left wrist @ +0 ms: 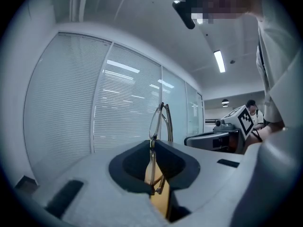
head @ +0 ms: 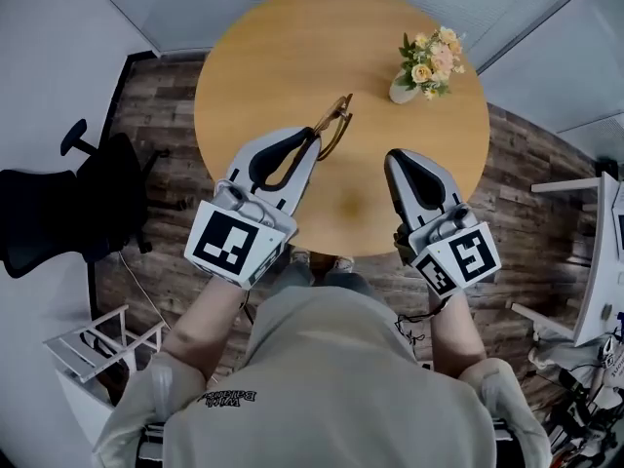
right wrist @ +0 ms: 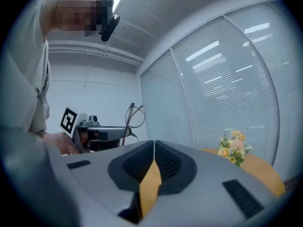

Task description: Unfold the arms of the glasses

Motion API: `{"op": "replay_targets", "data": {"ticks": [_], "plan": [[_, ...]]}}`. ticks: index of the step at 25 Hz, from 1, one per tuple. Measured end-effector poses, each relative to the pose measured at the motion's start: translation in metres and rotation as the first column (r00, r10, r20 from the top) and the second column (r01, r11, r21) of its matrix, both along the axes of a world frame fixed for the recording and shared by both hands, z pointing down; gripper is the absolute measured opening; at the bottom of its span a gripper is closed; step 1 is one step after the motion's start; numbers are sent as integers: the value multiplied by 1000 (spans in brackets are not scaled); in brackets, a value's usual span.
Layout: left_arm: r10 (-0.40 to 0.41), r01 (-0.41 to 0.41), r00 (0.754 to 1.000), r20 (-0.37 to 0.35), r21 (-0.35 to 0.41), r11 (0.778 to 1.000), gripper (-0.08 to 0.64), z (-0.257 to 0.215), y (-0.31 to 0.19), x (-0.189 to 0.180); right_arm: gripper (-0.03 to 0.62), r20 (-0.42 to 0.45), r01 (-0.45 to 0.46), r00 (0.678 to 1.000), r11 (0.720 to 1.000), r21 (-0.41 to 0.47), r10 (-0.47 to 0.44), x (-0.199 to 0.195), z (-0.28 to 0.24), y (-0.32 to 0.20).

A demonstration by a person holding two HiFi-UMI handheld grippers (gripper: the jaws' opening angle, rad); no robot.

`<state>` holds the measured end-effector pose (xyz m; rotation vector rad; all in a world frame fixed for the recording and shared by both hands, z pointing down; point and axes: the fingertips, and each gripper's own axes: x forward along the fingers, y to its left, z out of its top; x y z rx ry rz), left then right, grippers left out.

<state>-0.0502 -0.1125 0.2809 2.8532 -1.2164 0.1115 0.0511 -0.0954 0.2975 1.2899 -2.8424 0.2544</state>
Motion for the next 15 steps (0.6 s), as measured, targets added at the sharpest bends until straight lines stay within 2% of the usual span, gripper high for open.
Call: {"op": "replay_targets", "data": {"ticks": [6,10,15], "plan": [[14,-15,995,-100,-11,1000,46,-9,9,-2,31,-7,25,1000,999,25,-25,-6,-10,2],[20,-23,994,-104,-27,999,46,-5,12,-2,31,1,59,998,998,32,-59,-16,-18,7],[12,-12,997,-71,0,1000,46,-4,15,-1,32,36,122,992,992,18,-123,-29,-32,17]]}}
